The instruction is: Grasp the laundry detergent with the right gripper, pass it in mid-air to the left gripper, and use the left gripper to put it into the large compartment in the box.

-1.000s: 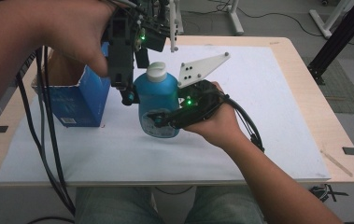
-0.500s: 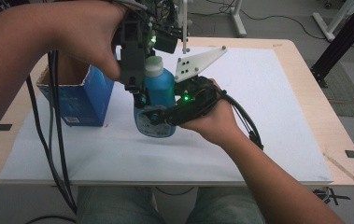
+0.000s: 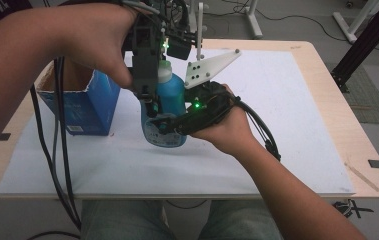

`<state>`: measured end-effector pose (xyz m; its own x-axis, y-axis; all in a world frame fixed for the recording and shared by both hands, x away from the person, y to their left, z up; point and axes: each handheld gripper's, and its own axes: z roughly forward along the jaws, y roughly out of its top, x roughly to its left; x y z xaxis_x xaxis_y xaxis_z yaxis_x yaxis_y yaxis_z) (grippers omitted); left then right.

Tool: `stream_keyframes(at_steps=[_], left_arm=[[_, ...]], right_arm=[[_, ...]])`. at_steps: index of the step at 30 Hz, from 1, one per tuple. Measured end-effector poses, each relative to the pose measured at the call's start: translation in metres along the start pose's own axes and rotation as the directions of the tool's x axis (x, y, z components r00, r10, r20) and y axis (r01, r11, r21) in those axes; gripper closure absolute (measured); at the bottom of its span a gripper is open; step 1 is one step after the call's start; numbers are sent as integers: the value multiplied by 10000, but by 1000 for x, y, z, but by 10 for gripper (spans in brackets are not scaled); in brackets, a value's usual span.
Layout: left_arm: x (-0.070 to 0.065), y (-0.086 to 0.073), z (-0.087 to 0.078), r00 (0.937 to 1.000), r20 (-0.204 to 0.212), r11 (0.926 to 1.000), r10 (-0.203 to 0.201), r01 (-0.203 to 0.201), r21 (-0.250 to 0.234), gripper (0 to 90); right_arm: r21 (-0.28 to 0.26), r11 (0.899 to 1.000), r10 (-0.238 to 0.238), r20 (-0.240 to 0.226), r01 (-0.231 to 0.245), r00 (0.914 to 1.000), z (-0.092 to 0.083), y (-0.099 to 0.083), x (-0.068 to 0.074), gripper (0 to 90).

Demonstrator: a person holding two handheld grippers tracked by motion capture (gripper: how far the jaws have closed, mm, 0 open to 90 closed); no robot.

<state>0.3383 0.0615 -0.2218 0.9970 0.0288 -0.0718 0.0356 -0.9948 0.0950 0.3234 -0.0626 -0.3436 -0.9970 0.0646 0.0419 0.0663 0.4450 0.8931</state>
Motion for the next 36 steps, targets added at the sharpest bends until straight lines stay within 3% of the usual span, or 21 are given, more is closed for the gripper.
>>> stream_keyframes(at_steps=[36], left_arm=[[1, 5, 6, 9995, -316, 9995, 56, -47, 305, 202]], right_arm=[[-61, 10000, -61, 12, 61, 10000, 0, -1, -2, 468]])
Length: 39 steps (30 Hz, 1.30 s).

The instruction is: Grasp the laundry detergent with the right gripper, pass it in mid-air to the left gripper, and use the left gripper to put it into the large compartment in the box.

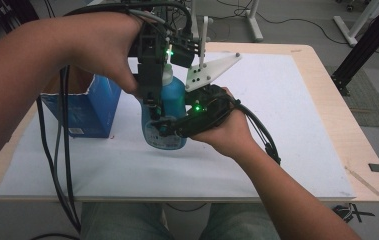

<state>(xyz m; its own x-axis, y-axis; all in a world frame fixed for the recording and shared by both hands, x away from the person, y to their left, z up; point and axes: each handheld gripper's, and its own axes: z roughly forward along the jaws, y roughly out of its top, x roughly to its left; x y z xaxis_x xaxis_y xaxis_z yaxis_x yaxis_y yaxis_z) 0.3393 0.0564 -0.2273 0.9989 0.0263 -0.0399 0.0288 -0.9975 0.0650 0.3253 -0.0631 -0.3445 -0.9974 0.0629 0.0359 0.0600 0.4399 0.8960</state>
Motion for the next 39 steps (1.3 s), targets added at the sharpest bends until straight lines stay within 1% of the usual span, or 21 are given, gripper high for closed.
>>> stream_keyframes(at_steps=[6, 8, 11, 13, 16, 17, 20, 21, 24, 28, 32, 34, 36, 39], left_arm=[[1, 0, 1, 10000, -40, 9999, -30, 31, 95, 207], [1, 0, 1, 10000, -5, 9999, -20, 20, 104, 237], [1, 1, 1, 10000, 36, 9999, -21, 21, 133, 243], [0, 1, 1, 10000, 76, 9999, -23, 22, 101, 270], [1, 2, 1, 9999, 143, 9999, -52, 51, 105, 285], [0, 2, 0, 9997, 217, 9999, -66, 64, 110, 299], [-1, 3, 0, 9996, 264, 10000, 24, -26, 70, 363], [-1, 3, 0, 9997, 261, 10000, -30, 28, 68, 362], [-3, 4, 0, 9997, 193, 9995, 146, -152, 287, 368], [-5, 5, -2, 9998, 145, 9988, 160, -166, 464, 373], [-7, 5, -4, 9999, 133, 9991, 49, -54, 427, 374], [-7, 5, -5, 9999, 111, 9991, 112, -116, 413, 375], [-7, 5, -5, 9999, 136, 9990, 68, -74, 441, 375], [-8, 6, -6, 9998, 185, 9991, 65, -73, 424, 375]], right_arm=[[-5, 10000, 19, -24, -19, 10000, 0, 0, 1, 468], [-25, 10000, 19, -27, -19, 10000, 1, 0, 1, 468], [-31, 10000, 35, 10, -35, 10000, 1, 0, 1, 468], [-27, 10000, 49, -10, -49, 10000, 1, 0, 1, 468], [-56, 10000, 66, -27, -66, 10000, 1, 0, 1, 468], [-59, 10000, 78, -34, -78, 10000, 0, 0, 1, 468], [-80, 9999, 88, -11, -88, 10000, 0, 0, 0, 468], [-117, 9999, 95, -27, -95, 10000, 0, -1, 0, 468], [-124, 9999, 83, -100, -84, 9999, 0, -1, 1, 468], [-160, 9999, 16, -161, -19, 9999, 0, 0, 2, 466], [-287, 9996, -10, -200, 4, 9998, 0, 1, 3, 465], [-304, 9995, -35, -199, 29, 9998, 0, 1, 3, 465], [-328, 9995, -9, -135, 5, 9999, -1, 1, 4, 462], [-336, 9994, -48, -176, 42, 9998, -2, 2, 4, 454]])
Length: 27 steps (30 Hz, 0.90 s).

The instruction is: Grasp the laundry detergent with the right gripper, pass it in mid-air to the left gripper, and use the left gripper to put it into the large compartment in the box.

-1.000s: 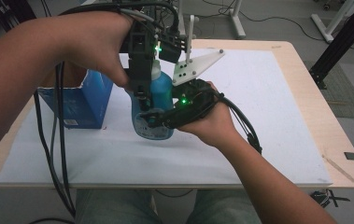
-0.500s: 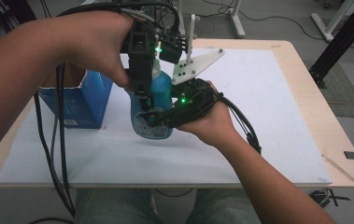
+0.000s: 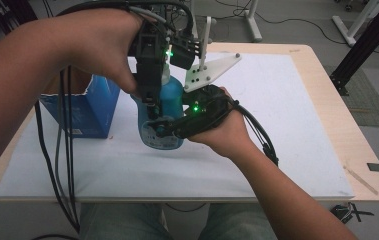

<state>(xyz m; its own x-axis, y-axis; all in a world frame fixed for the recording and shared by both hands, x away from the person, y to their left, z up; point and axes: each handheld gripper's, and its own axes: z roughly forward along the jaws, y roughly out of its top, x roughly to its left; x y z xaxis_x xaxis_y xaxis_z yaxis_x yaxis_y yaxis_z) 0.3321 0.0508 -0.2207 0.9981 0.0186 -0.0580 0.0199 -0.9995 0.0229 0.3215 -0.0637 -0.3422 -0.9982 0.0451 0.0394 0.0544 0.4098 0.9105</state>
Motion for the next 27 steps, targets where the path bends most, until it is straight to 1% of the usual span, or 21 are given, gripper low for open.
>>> stream_keyframes(at_steps=[1, 2, 4, 6, 7, 8, 10, 12, 13, 14, 18, 19, 20, 21, 22, 23, 24, 25, 26, 27], left_arm=[[0, 0, -1, 9999, 106, 10000, -16, 16, -2, 375], [0, -1, -1, 9999, 128, 9999, 2, -1, -112, 375], [0, -2, -3, 9999, 158, 9999, -35, 37, -146, 375], [0, -4, -5, 10000, 74, 9998, -64, 65, -206, 375], [1, -5, -6, 10000, 41, 9998, -85, 86, -192, 375], [1, -6, -7, 9999, -2, 9997, -132, 132, -224, 375], [2, -8, -8, 9997, -55, 9996, -221, 220, -198, 375], [3, -10, -8, 9995, -57, 9993, -318, 317, -201, 375], [3, -10, -8, 9995, -57, 9993, -318, 317, -201, 374], [4, -12, -10, 9993, -71, 9991, -378, 376, -175, 374], [5, -15, -13, 9986, -74, 9985, -517, 515, -180, 375], [5, -17, -16, 9980, -74, 9978, -626, 625, -200, 374], [5, -18, -17, 9976, -51, 9974, -685, 684, -207, 374], [6, -21, -20, 9964, -30, 9961, -844, 843, -251, 374], [7, -22, -22, 9959, -28, 9955, -903, 902, -280, 374], [8, -25, -25, 9946, -46, 9942, -1036, 1034, -306, 374], [8, -26, -27, 9942, -51, 9938, -1078, 1077, -290, 374], [8, -29, -30, 9924, -100, 9919, -1224, 1219, -368, 374], [9, -32, -32, 9912, -115, 9908, -1316, 1311, -331, 374], [9, -34, -35, 9899, -124, 9895, -1413, 1408, -315, 374]], right_arm=[[15, 10000, 15, -56, -15, 10000, -1, 0, 0, 448], [44, 10000, -9, -135, 10, 9999, -1, 1, 0, 430], [152, 9999, 62, -276, -57, 9996, -4, 1, 0, 339], [340, 9994, 86, -202, -79, 9998, -8, 2, 1, 293], [505, 9987, 112, -253, -99, 9996, -10, 2, 0, 252], [642, 9979, 41, -131, -32, 9999, -13, 2, 0, 223], [880, 9961, -4, -1, 4, 10000, -21, 1, -1, 223], [962, 9954, -38, 137, 24, 9999, -29, 0, -2, 212], [962, 9954, -38, 137, 24, 9999, -29, 0, -2, 212], [1188, 9929, -83, 496, 23, 9987, -37, 0, -4, 127], [1581, 9874, -248, 1028, 83, 9944, -51, -1, -7, 126], [1638, 9865, -270, 1104, 86, 9935, -54, -1, -8, 124], [1756, 9844, -315, 1191, 102, 9924, -58, -1, -9, 117], [1848, 9827, -343, 1227, 111, 9919, -61, -1, -10, 117], [2033, 9790, -415, 1263, 151, 9911, -65, 0, -11, 116], [2148, 9765, -472, 1342, 175, 9898, -68, 0, -12, 95], [2355, 9717, -535, 1505, 167, 9872, -72, 1, -15, 46], [2547, 9670, -555, 1680, 110, 9842, -74, 2, -16, 29], [2817, 9594, -658, 1817, 122, 9812, -79, 3, -19, 29], [2934, 9559, -737, 1891, 152, 9792, -83, 5, -21, 29]])
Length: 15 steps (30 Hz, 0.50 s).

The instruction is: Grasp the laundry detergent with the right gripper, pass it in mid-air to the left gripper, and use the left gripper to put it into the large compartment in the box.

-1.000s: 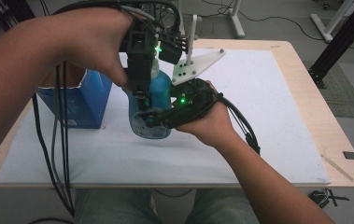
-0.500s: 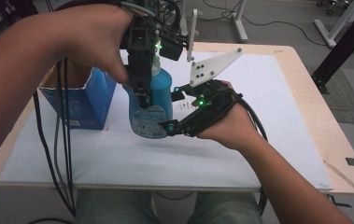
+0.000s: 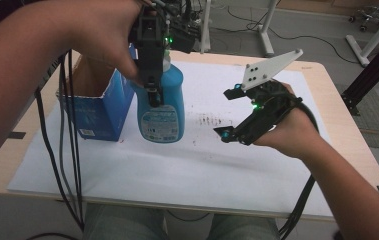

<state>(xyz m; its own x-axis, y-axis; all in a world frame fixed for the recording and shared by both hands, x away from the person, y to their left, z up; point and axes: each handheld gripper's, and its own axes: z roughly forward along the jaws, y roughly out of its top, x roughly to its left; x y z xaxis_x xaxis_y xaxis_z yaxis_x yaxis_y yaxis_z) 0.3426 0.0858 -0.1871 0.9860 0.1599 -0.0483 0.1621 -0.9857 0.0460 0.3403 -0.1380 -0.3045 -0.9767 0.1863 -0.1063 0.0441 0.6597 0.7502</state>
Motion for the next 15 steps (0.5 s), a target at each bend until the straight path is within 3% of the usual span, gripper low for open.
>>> stream_keyframes(at_steps=[4, 8, 9, 10, 11, 12, 13, 14, 15], left_arm=[[3, -6, -7, 9995, 6, 9995, -310, 310, 11, 374], [12, -15, -21, 9930, 30, 9930, -1179, 1179, 56, 373], [12, -15, -21, 9930, 30, 9930, -1179, 1179, 56, 373], [16, -19, -27, 9879, 18, 9879, -1551, 1551, 57, 373], [16, -19, -27, 9879, 18, 9879, -1551, 1551, 57, 373], [19, -24, -33, 9809, 33, 9809, -1945, 1945, -38, 373], [19, -24, -33, 9809, 33, 9809, -1945, 1945, -38, 373], [21, -26, -37, 9755, 55, 9755, -2200, 2200, -47, 373], [22, -29, -40, 9716, 80, 9715, -2365, 2366, -140, 373]], right_arm=[[404, 9991, -150, 166, 143, 9997, -10, 2, -7, 29], [1526, 9870, -555, 285, 506, 9980, -24, 8, -23, 6], [1526, 9870, -555, 285, 506, 9980, -24, 8, -23, 6], [2081, 9758, -760, 350, 671, 9965, -29, 10, -29, 5], [2081, 9758, -760, 350, 671, 9965, -29, 10, -29, 5], [2579, 9630, -890, 283, 787, 9956, -34, 13, -36, 5], [2836, 9548, -996, 208, 897, 9948, -36, 14, -38, 5], [3061, 9472, -1041, 134, 950, 9945, -38, 16, -41, 5], [3061, 9472, -1041, 134, 950, 9945, -38, 16, -41, 5]])
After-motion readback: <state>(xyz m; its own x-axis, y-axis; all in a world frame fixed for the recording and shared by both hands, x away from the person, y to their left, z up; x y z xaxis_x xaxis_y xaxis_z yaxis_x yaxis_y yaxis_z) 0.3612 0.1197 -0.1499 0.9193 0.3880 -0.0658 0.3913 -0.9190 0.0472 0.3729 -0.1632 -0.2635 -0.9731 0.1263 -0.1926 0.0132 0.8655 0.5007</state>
